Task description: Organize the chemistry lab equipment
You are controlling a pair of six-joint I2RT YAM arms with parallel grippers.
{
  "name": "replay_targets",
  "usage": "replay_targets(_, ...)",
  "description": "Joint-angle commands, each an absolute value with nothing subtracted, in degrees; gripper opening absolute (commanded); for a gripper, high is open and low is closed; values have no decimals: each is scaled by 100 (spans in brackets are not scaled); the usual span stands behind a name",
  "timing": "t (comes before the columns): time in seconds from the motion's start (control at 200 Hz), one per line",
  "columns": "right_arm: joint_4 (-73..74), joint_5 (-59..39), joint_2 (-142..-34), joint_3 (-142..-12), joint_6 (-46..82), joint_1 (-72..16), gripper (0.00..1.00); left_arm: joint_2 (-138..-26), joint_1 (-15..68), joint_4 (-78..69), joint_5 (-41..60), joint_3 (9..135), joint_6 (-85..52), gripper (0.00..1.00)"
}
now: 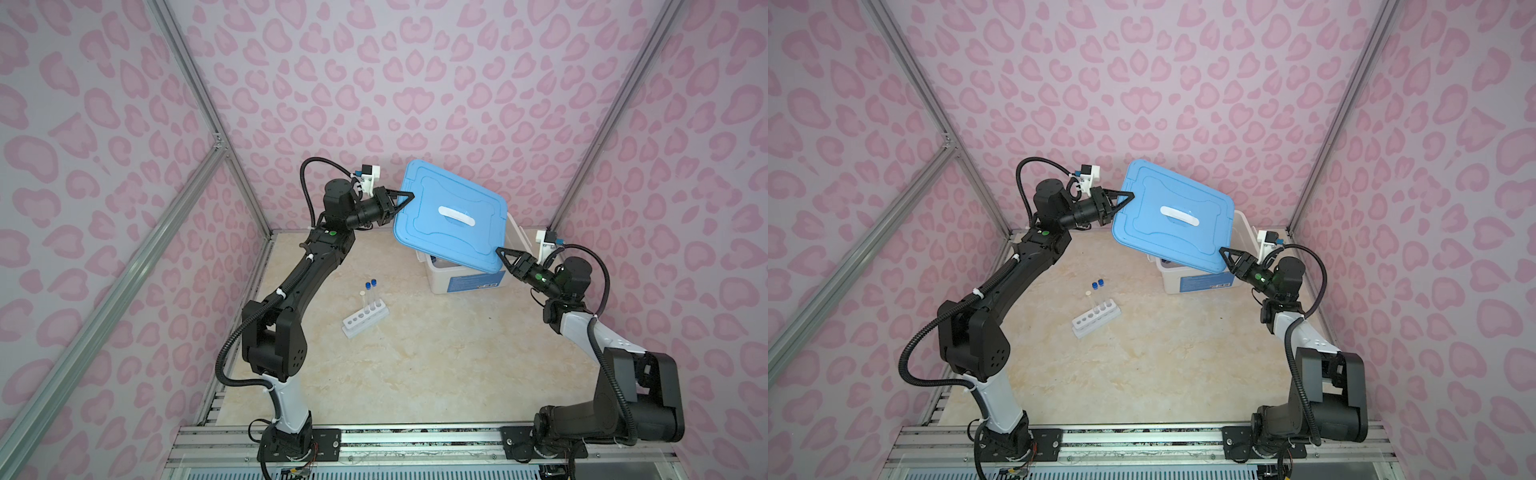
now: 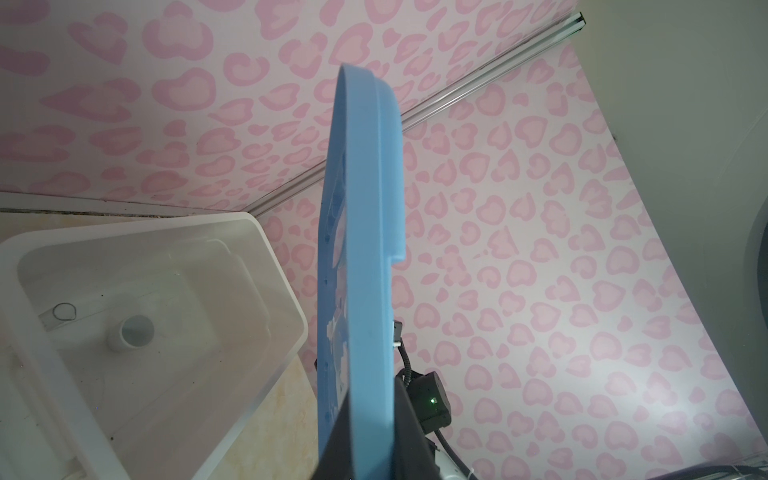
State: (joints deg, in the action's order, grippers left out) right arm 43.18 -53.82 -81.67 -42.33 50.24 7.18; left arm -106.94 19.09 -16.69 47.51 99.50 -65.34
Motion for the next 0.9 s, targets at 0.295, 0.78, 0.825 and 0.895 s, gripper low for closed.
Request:
replay_targets(0.295, 4671, -5809, -8380, -4348, 4818, 712, 56, -10793, 1964, -1775, 4845, 10133, -6442, 4)
replay_targets(0.78, 4418, -5839, -8391, -4320, 4575, 834, 66, -10731, 1951, -1736, 4921, 10147, -6381, 4)
replay_targets(0.825, 4386, -5873, -8433, -4349, 4570, 841, 67, -10715, 1951, -1731, 4922, 10147, -6377, 4)
replay_targets(0.895, 4408, -5900, -8481, -4346, 4566, 852, 69, -10697, 1951, -1738, 4943, 10151, -6381, 4)
